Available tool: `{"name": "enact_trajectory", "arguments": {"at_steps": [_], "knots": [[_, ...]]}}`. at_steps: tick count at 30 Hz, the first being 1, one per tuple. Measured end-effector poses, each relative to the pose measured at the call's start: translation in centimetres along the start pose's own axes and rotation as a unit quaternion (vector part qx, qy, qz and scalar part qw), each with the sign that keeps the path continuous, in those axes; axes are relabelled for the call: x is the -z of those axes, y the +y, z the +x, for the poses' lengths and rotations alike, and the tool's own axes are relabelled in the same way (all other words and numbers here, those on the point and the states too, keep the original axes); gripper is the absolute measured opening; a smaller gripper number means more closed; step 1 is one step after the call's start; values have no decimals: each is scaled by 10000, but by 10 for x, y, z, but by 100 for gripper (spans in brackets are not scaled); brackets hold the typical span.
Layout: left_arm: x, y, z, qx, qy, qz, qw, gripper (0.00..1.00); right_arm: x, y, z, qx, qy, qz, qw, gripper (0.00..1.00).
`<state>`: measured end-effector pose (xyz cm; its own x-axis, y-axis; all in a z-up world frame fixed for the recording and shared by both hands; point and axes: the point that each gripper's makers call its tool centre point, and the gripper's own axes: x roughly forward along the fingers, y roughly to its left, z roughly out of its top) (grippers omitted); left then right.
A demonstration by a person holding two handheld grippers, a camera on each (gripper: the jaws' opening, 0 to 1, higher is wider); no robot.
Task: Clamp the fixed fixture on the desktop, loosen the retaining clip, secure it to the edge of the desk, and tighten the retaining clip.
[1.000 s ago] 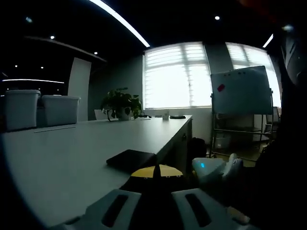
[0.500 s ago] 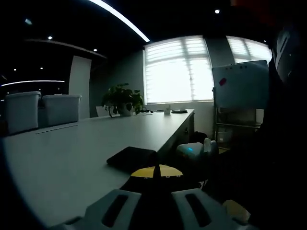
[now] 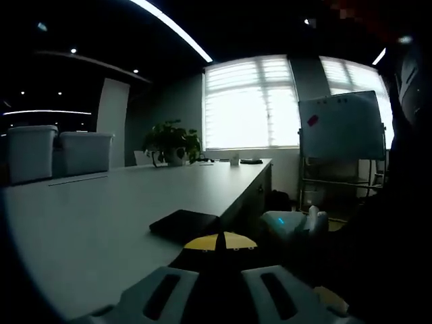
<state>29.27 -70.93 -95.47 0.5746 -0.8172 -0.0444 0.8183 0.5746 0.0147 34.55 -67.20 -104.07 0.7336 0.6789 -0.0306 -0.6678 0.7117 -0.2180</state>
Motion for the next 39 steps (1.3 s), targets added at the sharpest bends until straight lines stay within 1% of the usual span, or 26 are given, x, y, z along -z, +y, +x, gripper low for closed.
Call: {"name": "enact_trajectory", "arguments": {"at_steps": [1, 3, 4, 5, 7, 8, 9, 11, 12, 14, 15, 16, 18, 19, 20, 21, 25, 27, 28, 30, 31, 32, 34, 37, 38, 39], "knots": [[0, 0, 0, 30, -9, -3, 10000, 1, -1, -4, -3, 291, 67, -78, 9995, 33], [0, 0, 0, 70, 3, 6, 10000, 1, -2, -11, -10, 860, 125, 199, 9960, 34], [0, 0, 0, 79, 5, 17, 10000, 1, -1, -14, -13, 1057, 154, 255, 9940, 35], [-1, 0, 0, 97, 5, 7, 10000, 1, -1, -18, -18, 1407, 173, 452, 9889, 37], [-1, 0, -1, 125, -1, 10, 9999, 1, 5, -22, -22, 1802, 326, 551, 9816, 41], [-1, 0, -1, 133, -11, 3, 9999, 1, 8, -23, -22, 1955, 404, 581, 9781, 42], [-1, 0, -1, 141, -25, -15, 9999, 1, 12, -22, -22, 2111, 463, 743, 9735, 42], [-1, 0, -1, 152, -47, -31, 9999, 1, 14, -22, -21, 2313, 485, 861, 9678, 42], [-1, 0, -1, 155, -51, -26, 9999, 1, 15, -22, -18, 2345, 486, 854, 9671, 42], [-2, 1, -2, 155, -50, -29, 9999, 1, 24, -22, -15, 2507, 674, 877, 9617, 41], [-2, 1, -2, 152, -55, -36, 9999, 1, 28, -21, -13, 2540, 720, 974, 9596, 41], [-2, 1, -2, 153, -61, -33, 9999, 1, 29, -20, -11, 2535, 728, 1009, 9593, 41], [-2, 1, -2, 163, -37, -2, 9999, 1, 30, -17, -8, 2556, 723, 1051, 9583, 34], [-2, 1, -2, 157, -9, 34, 9999, 1, 28, -15, -7, 2561, 673, 1018, 9589, 30], [-1, 1, -2, 151, 13, 72, 9999, 1, 25, -16, -6, 2611, 618, 870, 9594, 27], [-1, 1, -2, 148, 21, 74, 9999, 1, 23, -14, -6, 2631, 615, 819, 9593, 26], [-1, 1, -3, 76, 43, 70, 9999, 1, 23, -14, -6, 2636, 722, 775, 9588, 25], [-1, 1, -2, 2, 56, 91, 9999, 1, 23, -14, -6, 2569, 738, 763, 9606, 25], [-1, 1, -2, -26, 57, 86, 9999, 1, 23, -13, -7, 2456, 765, 727, 9636, 25], [-1, 1, -2, -89, 68, 88, 9999, 1, 22, -11, -7, 2175, 723, 604, 9715, 24], [-1, 2, -2, -117, 65, 76, 9999, 1, 22, -10, -7, 2001, 635, 636, 9756, 24], [-2, 2, -2, -140, 57, 46, 9999, 1, 21, -10, -7, 1809, 577, 585, 9801, 23], [-2, 2, -2, -184, 41, 0, 9998, 0, 20, -8, -7, 1405, 563, 463, 9874, 23], [-2, 1, -2, -264, 19, 7, 9996, 0, 20, -8, -4, 817, 566, 299, 9946, 23], [-2, 1, -2, -278, 37, 44, 9996, 0, 20, -8, -3, 599, 533, 313, 9963, 23], [-2, 0, -1, -282, 79, 118, 9995, 0, 19, -8, -2, 466, 521, 229, 9973, 23]]}}
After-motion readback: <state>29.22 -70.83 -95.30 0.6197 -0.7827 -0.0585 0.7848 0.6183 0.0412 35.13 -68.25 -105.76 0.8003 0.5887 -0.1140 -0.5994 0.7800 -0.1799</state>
